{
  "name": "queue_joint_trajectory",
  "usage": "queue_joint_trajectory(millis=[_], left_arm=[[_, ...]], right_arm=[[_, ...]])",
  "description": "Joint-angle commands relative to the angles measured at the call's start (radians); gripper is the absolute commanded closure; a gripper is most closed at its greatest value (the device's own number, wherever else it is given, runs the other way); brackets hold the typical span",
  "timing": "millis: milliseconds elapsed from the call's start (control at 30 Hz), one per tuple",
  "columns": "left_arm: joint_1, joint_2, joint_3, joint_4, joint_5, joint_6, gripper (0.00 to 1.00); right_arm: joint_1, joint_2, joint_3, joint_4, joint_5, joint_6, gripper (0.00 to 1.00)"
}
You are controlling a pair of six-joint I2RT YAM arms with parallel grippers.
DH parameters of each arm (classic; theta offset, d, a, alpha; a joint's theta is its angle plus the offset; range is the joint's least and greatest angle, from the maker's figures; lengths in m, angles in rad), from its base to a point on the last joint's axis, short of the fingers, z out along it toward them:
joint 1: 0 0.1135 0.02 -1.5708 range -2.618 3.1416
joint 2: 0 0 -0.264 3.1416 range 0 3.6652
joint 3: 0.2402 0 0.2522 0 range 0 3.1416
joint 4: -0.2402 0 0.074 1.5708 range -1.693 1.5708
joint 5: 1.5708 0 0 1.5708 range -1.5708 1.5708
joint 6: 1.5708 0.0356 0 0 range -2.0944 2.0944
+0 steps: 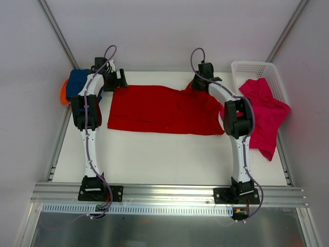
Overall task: Fold and stack the t-shirts
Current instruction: Grap the side of the flattened tshirt furthest away from the robot with both arms
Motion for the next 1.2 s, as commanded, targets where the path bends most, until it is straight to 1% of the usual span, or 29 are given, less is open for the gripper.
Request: queue_joint_trajectory(millis=[0, 100, 167, 333, 433, 600, 700, 733, 767, 867, 1000, 1067, 1100, 1133, 1167], left_arm=[[0.027, 0.007, 0.100, 0.003, -0.013, -0.024, 0.01], [0.033, 0.038, 0.150, 0.003, -0.051, -0.012, 0.01], [0.040, 0.042, 0.157, 0.009, -0.089, -0.006, 0.01], [0.044, 0.071, 0.178, 0.026, -0.125, 0.033, 0.01], [0.052, 0.107, 0.207, 0.006, -0.100, 0.026, 0.01], [0.049, 0.111, 0.203, 0.006, -0.036, 0.011, 0.01], [0.049, 0.127, 0.215, 0.006, 0.013, -0.038, 0.01], [0.049, 0.140, 0.220, 0.006, 0.054, -0.062, 0.01], [0.049, 0.150, 0.241, 0.004, 0.073, -0.063, 0.01], [0.047, 0.148, 0.237, -0.002, 0.064, -0.064, 0.01], [0.047, 0.160, 0.256, -0.001, 0.142, -0.040, 0.01], [0.049, 0.170, 0.269, -0.002, 0.188, -0.029, 0.07], [0.047, 0.171, 0.272, -0.002, 0.202, -0.020, 0.11], [0.047, 0.174, 0.273, -0.001, 0.213, -0.018, 0.21], [0.047, 0.174, 0.273, 0.000, 0.217, -0.018, 0.29]], right_arm=[[-0.002, -0.066, -0.007, 0.018, -0.030, -0.001, 1.00], [-0.004, -0.081, -0.028, 0.023, -0.032, -0.001, 1.00], [-0.004, -0.090, -0.033, 0.023, -0.029, -0.002, 1.00], [-0.004, -0.110, -0.054, 0.023, -0.021, -0.007, 1.00], [-0.006, -0.127, -0.069, 0.020, -0.016, -0.004, 1.00], [-0.010, -0.158, -0.115, 0.025, -0.012, 0.002, 1.00], [-0.016, -0.179, -0.149, 0.041, -0.012, 0.016, 1.00], [-0.018, -0.184, -0.157, 0.046, -0.013, 0.018, 1.00], [-0.018, -0.196, -0.166, 0.049, -0.012, 0.019, 1.00], [-0.018, -0.216, -0.195, 0.058, -0.012, 0.018, 1.00], [-0.022, -0.225, -0.214, 0.069, -0.012, 0.024, 1.00], [-0.024, -0.224, -0.215, 0.069, -0.015, 0.024, 1.00], [-0.024, -0.224, -0.217, 0.072, -0.015, 0.027, 0.99], [-0.022, -0.224, -0.218, 0.072, -0.016, 0.030, 1.00], [-0.022, -0.224, -0.220, 0.075, -0.018, 0.030, 0.99]])
